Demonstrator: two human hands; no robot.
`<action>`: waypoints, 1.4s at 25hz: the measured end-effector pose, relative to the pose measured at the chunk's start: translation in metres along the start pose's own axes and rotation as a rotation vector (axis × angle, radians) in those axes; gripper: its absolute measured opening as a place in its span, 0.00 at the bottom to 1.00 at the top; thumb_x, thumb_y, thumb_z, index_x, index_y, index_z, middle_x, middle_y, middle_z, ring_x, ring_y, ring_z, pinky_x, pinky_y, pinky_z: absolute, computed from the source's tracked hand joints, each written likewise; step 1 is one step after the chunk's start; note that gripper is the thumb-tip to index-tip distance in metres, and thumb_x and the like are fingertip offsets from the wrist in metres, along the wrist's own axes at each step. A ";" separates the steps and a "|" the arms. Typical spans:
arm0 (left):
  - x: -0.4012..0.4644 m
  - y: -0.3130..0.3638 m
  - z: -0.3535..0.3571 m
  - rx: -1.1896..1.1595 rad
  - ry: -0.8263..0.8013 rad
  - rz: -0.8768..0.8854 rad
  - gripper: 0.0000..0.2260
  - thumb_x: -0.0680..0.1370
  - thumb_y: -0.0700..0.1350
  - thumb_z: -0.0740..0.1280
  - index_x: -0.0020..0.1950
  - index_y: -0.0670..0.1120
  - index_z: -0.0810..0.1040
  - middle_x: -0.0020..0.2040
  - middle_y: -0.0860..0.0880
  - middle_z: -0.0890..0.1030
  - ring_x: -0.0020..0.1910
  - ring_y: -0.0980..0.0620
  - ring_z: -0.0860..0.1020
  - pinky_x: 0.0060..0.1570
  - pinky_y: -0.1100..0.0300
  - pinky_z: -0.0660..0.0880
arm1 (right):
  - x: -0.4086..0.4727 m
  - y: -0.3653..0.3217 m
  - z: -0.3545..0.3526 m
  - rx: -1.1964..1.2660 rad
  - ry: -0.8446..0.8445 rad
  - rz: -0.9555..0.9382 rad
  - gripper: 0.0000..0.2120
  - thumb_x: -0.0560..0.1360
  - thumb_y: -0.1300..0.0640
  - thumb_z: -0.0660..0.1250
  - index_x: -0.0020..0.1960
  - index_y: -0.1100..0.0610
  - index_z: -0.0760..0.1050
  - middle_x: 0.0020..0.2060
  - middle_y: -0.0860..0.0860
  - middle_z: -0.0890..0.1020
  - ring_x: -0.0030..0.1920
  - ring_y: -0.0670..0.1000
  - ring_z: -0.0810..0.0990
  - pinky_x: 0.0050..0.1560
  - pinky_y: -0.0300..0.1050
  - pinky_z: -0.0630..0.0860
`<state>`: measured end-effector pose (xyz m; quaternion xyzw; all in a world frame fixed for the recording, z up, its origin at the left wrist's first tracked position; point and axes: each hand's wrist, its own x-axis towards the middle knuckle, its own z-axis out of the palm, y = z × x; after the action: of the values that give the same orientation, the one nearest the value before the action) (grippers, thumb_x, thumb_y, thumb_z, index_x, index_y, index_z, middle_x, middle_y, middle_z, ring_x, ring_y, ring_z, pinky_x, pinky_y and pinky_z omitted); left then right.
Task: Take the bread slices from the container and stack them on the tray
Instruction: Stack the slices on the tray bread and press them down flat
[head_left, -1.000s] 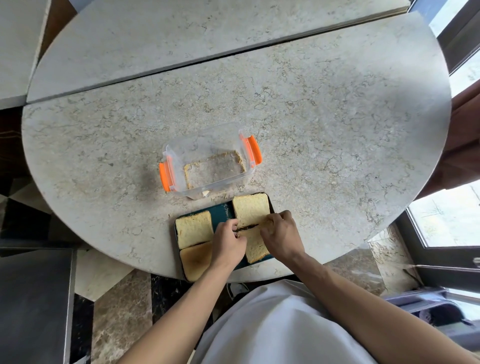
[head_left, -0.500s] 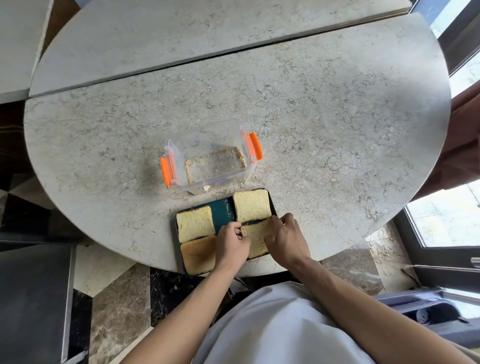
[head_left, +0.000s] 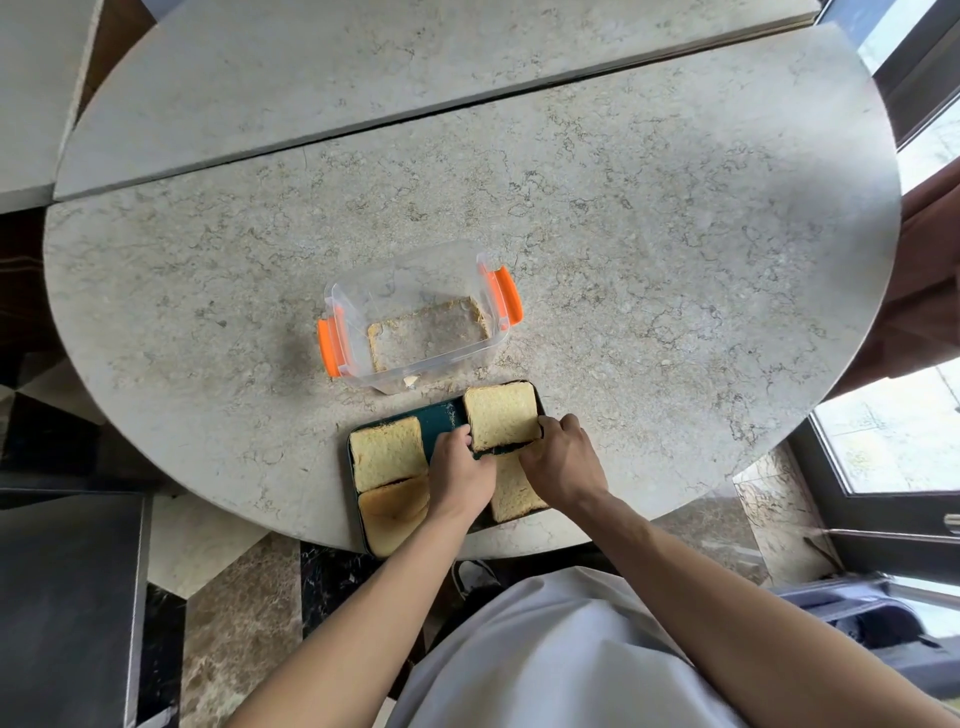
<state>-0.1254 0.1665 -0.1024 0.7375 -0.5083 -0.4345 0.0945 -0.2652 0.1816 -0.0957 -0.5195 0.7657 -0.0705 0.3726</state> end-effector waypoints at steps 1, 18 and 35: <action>0.001 0.000 0.001 0.021 0.003 0.000 0.12 0.75 0.39 0.67 0.59 0.46 0.77 0.54 0.47 0.76 0.49 0.49 0.77 0.50 0.55 0.75 | 0.001 -0.001 0.000 0.008 -0.007 -0.001 0.23 0.74 0.53 0.60 0.68 0.59 0.71 0.57 0.59 0.74 0.57 0.61 0.76 0.55 0.55 0.76; 0.007 -0.005 0.007 0.021 -0.006 0.036 0.13 0.75 0.41 0.68 0.60 0.46 0.78 0.56 0.48 0.76 0.53 0.48 0.78 0.56 0.53 0.76 | -0.003 0.009 0.006 0.005 0.053 -0.080 0.24 0.74 0.54 0.60 0.70 0.57 0.68 0.55 0.59 0.76 0.52 0.62 0.78 0.54 0.55 0.76; -0.003 -0.054 -0.032 0.522 0.231 0.428 0.27 0.78 0.46 0.65 0.76 0.41 0.66 0.77 0.39 0.66 0.77 0.39 0.61 0.76 0.42 0.60 | 0.006 -0.001 0.026 -0.359 0.055 -0.404 0.32 0.77 0.48 0.59 0.78 0.58 0.58 0.78 0.60 0.60 0.79 0.63 0.52 0.79 0.60 0.50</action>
<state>-0.0664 0.1841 -0.1128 0.6578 -0.7312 -0.1741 0.0488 -0.2485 0.1836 -0.1164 -0.7176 0.6564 -0.0206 0.2320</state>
